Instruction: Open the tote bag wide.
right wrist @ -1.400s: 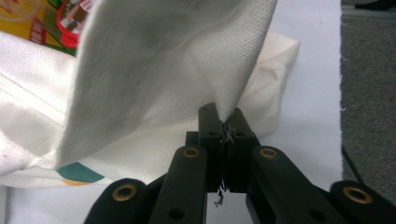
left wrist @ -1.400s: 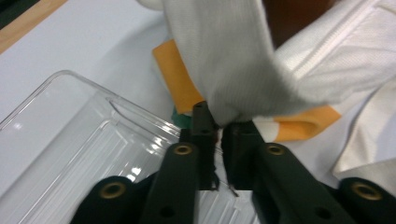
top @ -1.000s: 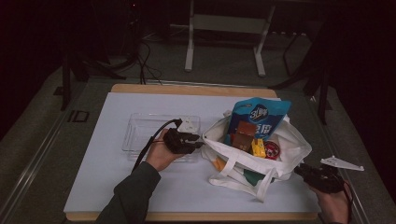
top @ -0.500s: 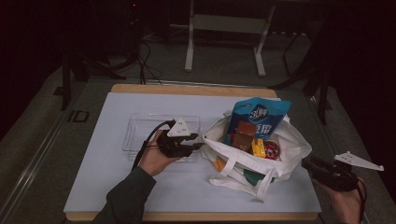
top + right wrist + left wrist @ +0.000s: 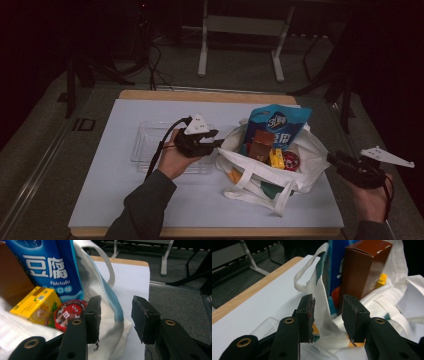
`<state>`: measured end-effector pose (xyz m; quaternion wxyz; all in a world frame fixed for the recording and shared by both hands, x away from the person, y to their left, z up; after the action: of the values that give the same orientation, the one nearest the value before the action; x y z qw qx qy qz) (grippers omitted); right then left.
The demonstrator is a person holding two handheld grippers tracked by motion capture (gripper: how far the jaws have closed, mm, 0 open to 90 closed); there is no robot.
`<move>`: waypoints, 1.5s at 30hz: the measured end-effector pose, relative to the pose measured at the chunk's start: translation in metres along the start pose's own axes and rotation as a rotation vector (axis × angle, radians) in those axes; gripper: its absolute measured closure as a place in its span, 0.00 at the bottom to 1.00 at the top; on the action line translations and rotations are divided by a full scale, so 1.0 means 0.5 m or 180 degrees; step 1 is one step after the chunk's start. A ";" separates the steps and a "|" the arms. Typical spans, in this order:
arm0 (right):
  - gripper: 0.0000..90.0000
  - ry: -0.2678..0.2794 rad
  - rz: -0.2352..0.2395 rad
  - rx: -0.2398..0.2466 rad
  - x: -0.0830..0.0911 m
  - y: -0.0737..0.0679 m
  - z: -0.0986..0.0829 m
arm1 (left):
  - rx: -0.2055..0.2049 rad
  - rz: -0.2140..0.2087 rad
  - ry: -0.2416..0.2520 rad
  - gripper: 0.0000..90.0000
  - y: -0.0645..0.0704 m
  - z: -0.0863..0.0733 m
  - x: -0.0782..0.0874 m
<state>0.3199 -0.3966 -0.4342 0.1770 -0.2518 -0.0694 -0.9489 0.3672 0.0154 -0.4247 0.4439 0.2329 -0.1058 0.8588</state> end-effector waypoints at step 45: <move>0.97 -0.0976 -0.0033 -0.0034 -0.212 0.023 -0.068 | 0.0316 0.0406 -0.0906 0.97 -0.063 -0.021 -0.196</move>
<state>0.3946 -0.3828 -0.5166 0.1581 -0.3943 -0.0918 -0.9006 0.4383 -0.0321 -0.4828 0.3569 0.3666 -0.1397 0.8478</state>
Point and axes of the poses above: each handheld gripper's, and its own axes: x roughly backward along the jaws, z roughly out of its top, y roughly to its right, the point moved 5 cm from there along -x, roughly forward along the jaws, and after that the axes turned 5 degrees about x, right-handed, at the moved point
